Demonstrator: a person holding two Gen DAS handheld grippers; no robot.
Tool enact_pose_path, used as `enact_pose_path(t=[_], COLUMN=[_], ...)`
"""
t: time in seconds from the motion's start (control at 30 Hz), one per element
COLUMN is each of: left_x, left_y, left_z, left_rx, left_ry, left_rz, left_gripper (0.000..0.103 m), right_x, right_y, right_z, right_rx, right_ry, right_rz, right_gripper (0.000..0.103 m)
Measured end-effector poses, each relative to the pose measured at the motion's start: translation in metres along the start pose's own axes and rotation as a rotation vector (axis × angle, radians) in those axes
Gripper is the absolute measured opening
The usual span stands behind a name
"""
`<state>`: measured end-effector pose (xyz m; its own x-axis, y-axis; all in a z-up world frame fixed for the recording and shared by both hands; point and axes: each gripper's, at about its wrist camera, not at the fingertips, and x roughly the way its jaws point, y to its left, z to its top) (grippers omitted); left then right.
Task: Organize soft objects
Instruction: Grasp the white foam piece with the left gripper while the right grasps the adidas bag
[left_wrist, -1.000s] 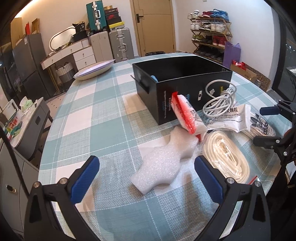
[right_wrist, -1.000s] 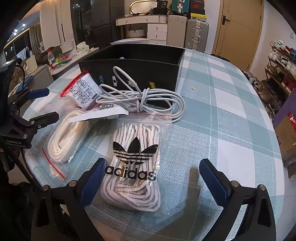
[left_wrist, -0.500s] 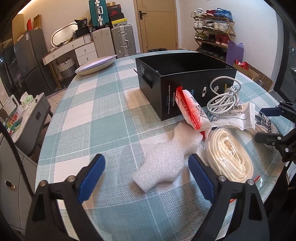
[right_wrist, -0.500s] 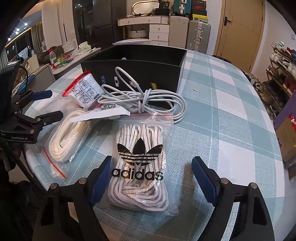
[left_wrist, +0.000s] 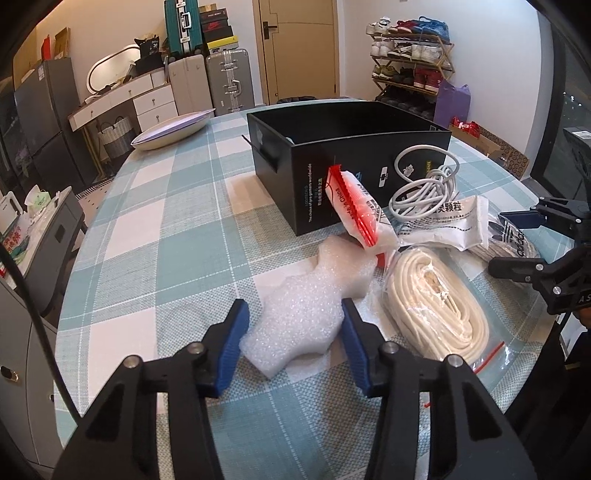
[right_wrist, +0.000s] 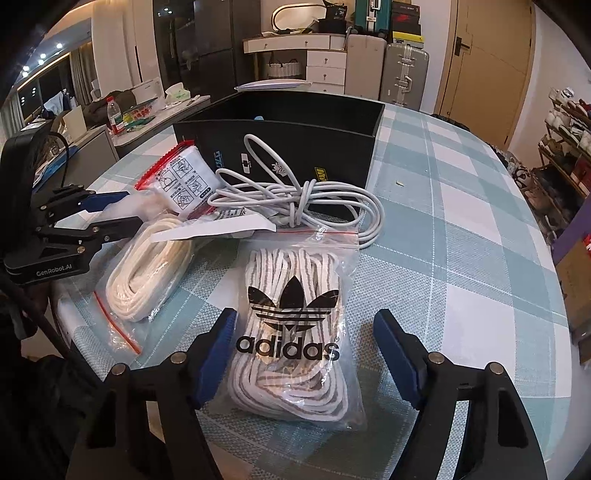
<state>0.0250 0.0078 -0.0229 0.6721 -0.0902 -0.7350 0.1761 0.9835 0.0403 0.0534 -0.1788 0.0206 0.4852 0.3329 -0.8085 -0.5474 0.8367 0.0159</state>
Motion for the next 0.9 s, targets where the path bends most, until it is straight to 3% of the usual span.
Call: enact_pose_path(t=[0.3, 0.43, 0.9], left_x=[-0.014, -0.021, -0.038], left_y=[0.001, 0.006, 0.006], left_z=[0.000, 0.002, 0.009], left_rx=[-0.008, -0.031, -0.043], left_ry=[-0.034, -0.060, -0.133], left_rz=[-0.013, -0.020, -0.028], left_gripper=[0.047, 0.047, 0.047], right_x=[-0.002, -0.007, -0.024], right_y=[0.000, -0.001, -0.005], right_z=[-0.001, -0.002, -0.010], right_rx=[-0.016, -0.024, -0.019], right_ry=[-0.003, -0.045, -0.092], right_rz=[0.027, 0.011, 0.011], right_gripper=[0.053, 0.045, 0.043])
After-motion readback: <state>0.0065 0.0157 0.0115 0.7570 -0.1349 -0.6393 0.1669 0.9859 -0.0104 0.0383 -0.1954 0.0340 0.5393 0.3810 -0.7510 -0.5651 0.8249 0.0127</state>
